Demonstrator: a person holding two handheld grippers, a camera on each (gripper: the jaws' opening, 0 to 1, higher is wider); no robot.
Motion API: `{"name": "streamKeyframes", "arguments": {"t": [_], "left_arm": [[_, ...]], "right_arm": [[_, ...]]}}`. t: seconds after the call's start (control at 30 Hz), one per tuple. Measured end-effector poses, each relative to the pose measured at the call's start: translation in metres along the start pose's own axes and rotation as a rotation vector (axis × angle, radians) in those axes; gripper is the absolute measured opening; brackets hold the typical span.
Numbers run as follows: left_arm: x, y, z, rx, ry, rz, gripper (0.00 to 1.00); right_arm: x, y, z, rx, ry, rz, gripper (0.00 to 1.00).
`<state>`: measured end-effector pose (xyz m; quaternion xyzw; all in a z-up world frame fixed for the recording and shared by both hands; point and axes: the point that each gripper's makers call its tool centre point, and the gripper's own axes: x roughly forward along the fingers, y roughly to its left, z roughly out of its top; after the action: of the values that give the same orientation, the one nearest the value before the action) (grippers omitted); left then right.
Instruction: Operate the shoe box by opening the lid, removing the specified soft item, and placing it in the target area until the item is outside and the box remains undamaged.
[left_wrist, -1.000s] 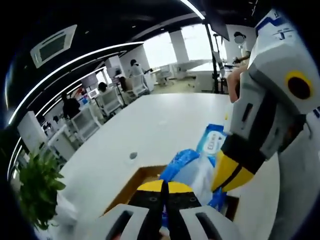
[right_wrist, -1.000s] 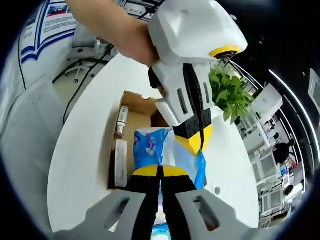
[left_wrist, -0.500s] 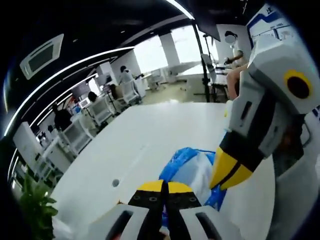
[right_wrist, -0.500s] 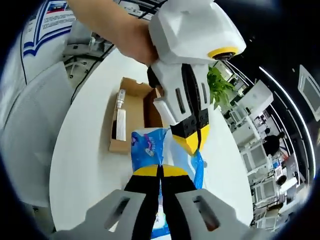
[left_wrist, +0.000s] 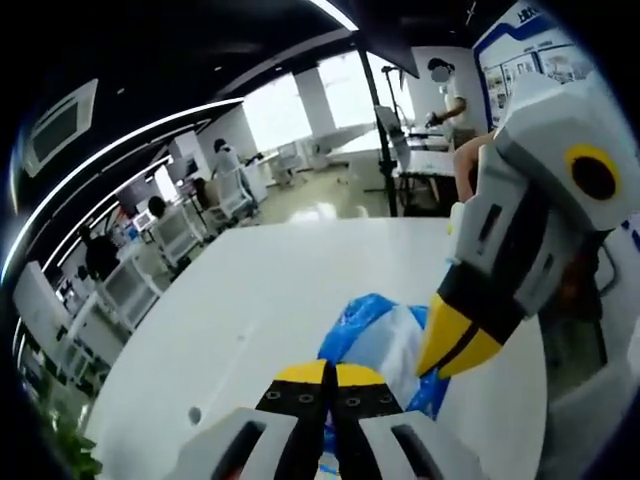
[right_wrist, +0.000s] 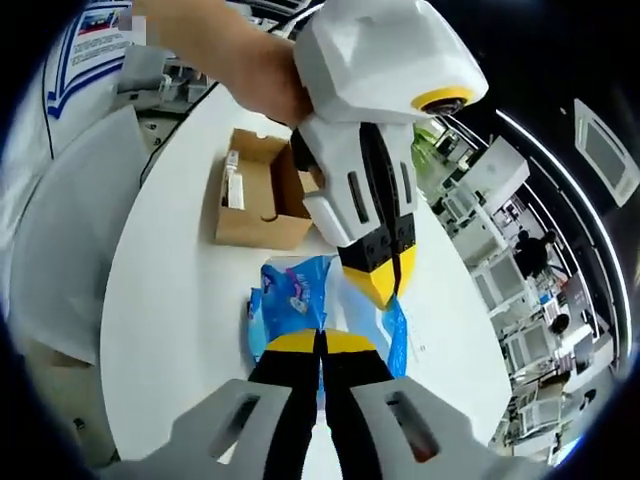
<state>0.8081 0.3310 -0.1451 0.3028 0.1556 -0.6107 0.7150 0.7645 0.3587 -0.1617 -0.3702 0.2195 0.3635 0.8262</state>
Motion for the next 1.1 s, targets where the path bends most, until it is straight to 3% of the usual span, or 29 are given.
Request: {"name": "streamKeyframes", "arguments": {"t": [0.37,0.77,1.03,1.1], "left_arm": [[0.055,-0.019,0.013,0.020,0.013,-0.065,0.00],[0.098,-0.036,0.023,0.038,0.027,-0.134,0.00],[0.137,-0.053,0.030,0.038,0.017,-0.196,0.00],[0.156,-0.054,0.030,0.034,0.019,-0.208,0.00]], "right_arm": [[-0.015,-0.005,-0.054,0.084,0.025,-0.031,0.00],[-0.018,-0.014,-0.107,0.157,0.046,-0.055,0.00],[-0.025,-0.018,-0.149,0.223,0.080,-0.075,0.00],[-0.025,-0.018,-0.158,0.237,0.086,-0.078,0.00]]}}
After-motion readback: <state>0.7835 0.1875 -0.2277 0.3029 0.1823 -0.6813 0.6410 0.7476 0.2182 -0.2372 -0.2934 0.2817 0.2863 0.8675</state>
